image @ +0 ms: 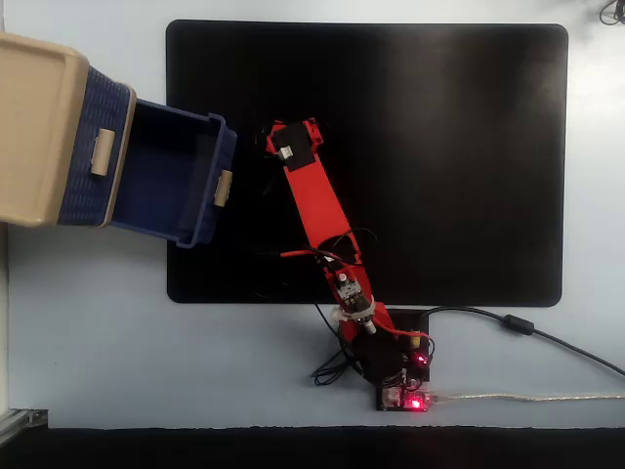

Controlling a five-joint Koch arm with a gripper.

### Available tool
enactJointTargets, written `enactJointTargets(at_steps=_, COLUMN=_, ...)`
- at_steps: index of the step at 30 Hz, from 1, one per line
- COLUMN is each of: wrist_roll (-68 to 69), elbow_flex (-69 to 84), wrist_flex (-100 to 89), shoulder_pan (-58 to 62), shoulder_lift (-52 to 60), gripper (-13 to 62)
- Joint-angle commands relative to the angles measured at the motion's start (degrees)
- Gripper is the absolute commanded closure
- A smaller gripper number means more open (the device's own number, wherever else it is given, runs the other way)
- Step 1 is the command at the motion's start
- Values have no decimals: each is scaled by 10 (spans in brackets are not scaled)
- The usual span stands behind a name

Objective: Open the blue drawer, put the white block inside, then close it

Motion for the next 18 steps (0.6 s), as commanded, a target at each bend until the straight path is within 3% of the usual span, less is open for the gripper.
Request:
enactJointTargets(at_steps=1, wrist_roll=-31, elbow_flex=-15, wrist_flex=47, shoulder_pan=14, shoulder_lift=102, gripper=575)
enactJointTargets(at_steps=8, wrist_roll=20, elbow_flex=-79, wrist_flex=154, shoulder_pan=-6, shoulder_lift=296, gripper=575)
enactJointTargets(at_steps=13, wrist_roll=272, elbow_flex=-155, wrist_flex=107, shoulder_pan=-235, shoulder_lift=266, gripper=575)
enactJointTargets(at_steps=18, wrist_roll=326, elbow_flex=-201, wrist_flex=35, shoulder_pan=-263, shoulder_lift=183, gripper=570)
